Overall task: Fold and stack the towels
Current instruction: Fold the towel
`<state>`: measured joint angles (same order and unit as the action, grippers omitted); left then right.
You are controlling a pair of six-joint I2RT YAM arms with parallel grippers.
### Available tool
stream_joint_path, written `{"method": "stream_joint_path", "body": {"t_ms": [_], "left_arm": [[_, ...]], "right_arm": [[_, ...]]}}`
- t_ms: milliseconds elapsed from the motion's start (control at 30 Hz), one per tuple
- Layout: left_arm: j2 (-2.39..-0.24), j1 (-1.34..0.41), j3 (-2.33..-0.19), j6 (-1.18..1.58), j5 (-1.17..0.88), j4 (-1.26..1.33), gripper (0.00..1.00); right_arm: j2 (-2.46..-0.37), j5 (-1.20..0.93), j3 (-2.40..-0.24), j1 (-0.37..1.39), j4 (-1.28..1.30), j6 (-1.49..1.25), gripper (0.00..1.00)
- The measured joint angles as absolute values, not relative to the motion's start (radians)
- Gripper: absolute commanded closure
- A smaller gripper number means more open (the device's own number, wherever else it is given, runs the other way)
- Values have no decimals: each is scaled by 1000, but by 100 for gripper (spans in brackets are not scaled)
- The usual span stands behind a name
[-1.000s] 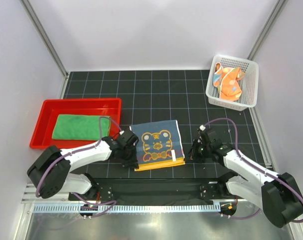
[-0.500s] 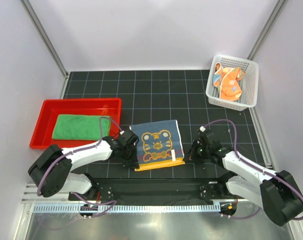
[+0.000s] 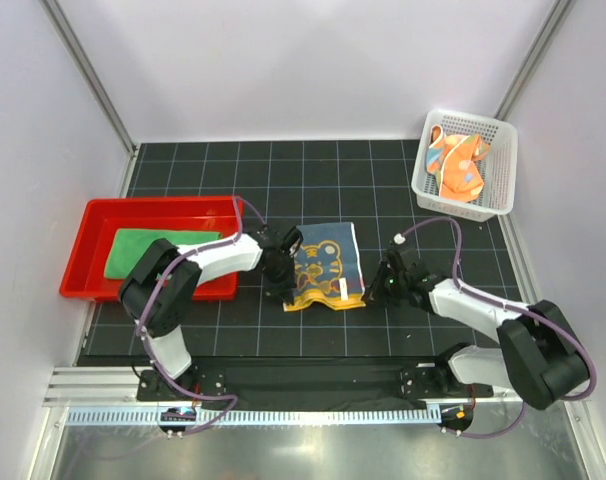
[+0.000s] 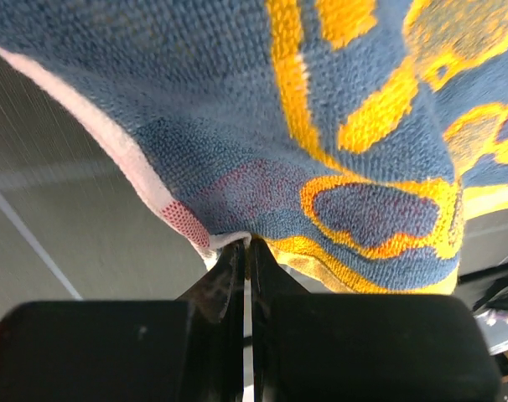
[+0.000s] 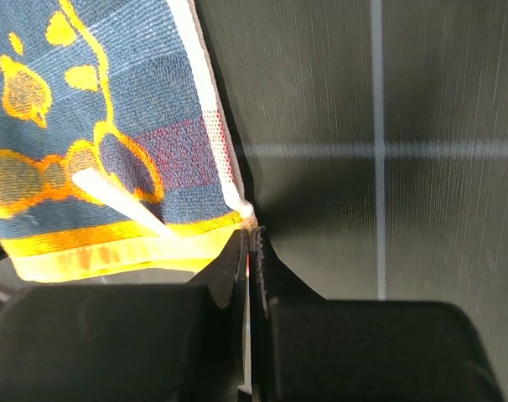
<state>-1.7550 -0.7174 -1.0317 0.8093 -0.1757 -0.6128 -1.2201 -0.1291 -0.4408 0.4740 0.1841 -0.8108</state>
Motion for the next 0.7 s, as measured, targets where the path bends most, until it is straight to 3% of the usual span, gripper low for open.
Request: {"method": "stream_joint_path", "body": {"t_ms": [300, 467, 700], "left_arm": [[-1770, -661, -1159, 707, -11, -744, 100], [-1640, -659, -1188, 686, 30, -830, 100], [-1462, -659, -949, 745, -56, -678, 100]], "right_arm": [[-1288, -51, -628, 456, 315, -711, 99], [-1266, -98, -762, 456, 376, -670, 99], [-1188, -172, -596, 456, 284, -682, 99]]}}
